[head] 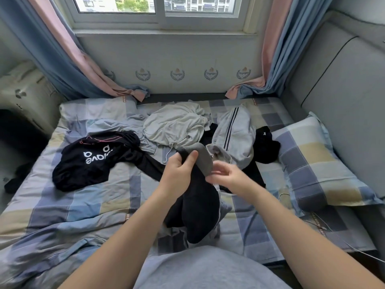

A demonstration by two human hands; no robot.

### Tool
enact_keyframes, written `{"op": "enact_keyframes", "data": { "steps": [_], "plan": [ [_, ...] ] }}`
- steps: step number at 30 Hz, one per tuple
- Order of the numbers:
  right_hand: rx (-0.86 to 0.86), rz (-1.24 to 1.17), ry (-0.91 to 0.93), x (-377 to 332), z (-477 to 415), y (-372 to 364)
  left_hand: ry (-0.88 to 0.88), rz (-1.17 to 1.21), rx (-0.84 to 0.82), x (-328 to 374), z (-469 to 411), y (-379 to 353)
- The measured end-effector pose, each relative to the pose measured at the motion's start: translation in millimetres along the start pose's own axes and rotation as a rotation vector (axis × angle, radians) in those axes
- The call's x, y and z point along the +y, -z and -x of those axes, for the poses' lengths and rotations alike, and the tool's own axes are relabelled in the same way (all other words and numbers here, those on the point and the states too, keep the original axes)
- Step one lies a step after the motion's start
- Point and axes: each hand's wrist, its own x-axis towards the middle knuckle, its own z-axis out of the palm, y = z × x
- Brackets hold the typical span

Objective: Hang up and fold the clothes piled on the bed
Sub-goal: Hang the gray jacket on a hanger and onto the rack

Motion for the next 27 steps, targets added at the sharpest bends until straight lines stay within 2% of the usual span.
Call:
{"op": "enact_keyframes", "data": {
  "steps": [2, 4, 6, 10, 13, 16, 21, 23, 27],
  "plan": [
    [-0.079, 0.049, -0.034, 15, -1, -4, -0.003, 0.009, -0.032, 2, 4, 0],
    [-0.088, 0.132, -0.046, 25, -1, -7, 0.002, 0.015, -0.056, 2, 7, 2],
    [-0.002, 0.298, -0.086, 36, -3, -7, 0.005, 0.024, -0.037, 2, 10, 7],
    [0.116, 0.683, -0.297, 59, -2, -2, 0.018, 0.055, 0.011, -3, 10, 16],
    [0.203, 0.786, -0.348, 62, 1, 6, 0.055, 0.013, 0.049, -13, 3, 25],
    [0.341, 0.727, -0.212, 50, 0, 20, 0.141, -0.204, 0.026, -29, -10, 42],
    [0.390, 0.387, 0.097, 12, 7, 30, 0.247, -0.707, -0.267, -41, -10, 49],
    [0.359, 0.303, 0.183, -3, 14, 28, 0.214, -0.734, -0.331, -43, -2, 37],
    [0.253, 0.274, 0.337, -39, 28, 11, -0.002, -0.677, -0.351, -38, 14, 9]
  ]
}}
